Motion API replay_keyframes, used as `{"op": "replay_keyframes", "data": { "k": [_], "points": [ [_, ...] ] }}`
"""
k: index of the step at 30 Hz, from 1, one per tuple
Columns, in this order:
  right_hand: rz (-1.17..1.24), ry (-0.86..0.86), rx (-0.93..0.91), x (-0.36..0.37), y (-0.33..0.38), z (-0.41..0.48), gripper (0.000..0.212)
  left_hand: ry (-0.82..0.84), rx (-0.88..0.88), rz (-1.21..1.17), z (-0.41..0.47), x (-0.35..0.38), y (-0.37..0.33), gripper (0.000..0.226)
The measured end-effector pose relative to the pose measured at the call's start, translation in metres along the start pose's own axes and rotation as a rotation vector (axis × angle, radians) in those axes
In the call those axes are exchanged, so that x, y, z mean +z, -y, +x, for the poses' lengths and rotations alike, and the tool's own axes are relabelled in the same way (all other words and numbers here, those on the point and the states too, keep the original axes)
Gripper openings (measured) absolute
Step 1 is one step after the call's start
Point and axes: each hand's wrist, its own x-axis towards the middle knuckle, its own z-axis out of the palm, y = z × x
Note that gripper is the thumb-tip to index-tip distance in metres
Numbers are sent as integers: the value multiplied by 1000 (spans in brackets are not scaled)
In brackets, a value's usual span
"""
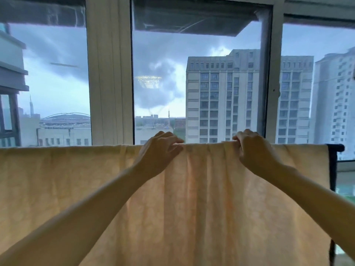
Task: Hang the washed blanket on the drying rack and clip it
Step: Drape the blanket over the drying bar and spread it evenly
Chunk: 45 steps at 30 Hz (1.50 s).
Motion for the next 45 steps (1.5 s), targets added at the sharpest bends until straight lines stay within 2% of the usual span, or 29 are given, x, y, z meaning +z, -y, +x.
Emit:
{"op": "replay_keyframes", "data": {
  "k": [6, 10, 14, 21, 23, 25, 28, 33, 39, 45],
  "points": [
    [79, 69, -41, -6, -25, 8, 13, 104, 0, -47, 32, 24, -22, 28],
    [116, 78, -75, -8, -35, 13, 4, 54, -11, -27, 36, 33, -24, 11],
    [85, 44, -61, -2, -42, 10, 7, 59, -13, -40, 34, 31, -10, 11],
    [64, -47, 165, -1, -70, 19, 9, 20, -126, 31, 29, 15, 29, 18],
    [59, -22, 145, -1, -77, 17, 9, 10, -172, 28, 26, 12, 31, 19],
    [96, 39, 46, -3, -78, 14, 8, 18, -176, 35, 24, 13, 23, 16],
    [180, 114, -37, -9, -75, 13, 18, 77, -121, 11, 30, 19, -5, 4],
    [181, 151, -4, -22, -105, 13, 27, 188, 1, -104, 56, 50, -56, 17],
    [115, 238, 16, -41, -161, 1, 15, 142, 1, -162, 82, 89, -101, 13],
    [192, 137, -88, -38, -186, -4, 4, 113, -74, -148, 90, 119, -128, 7]
  ]
}}
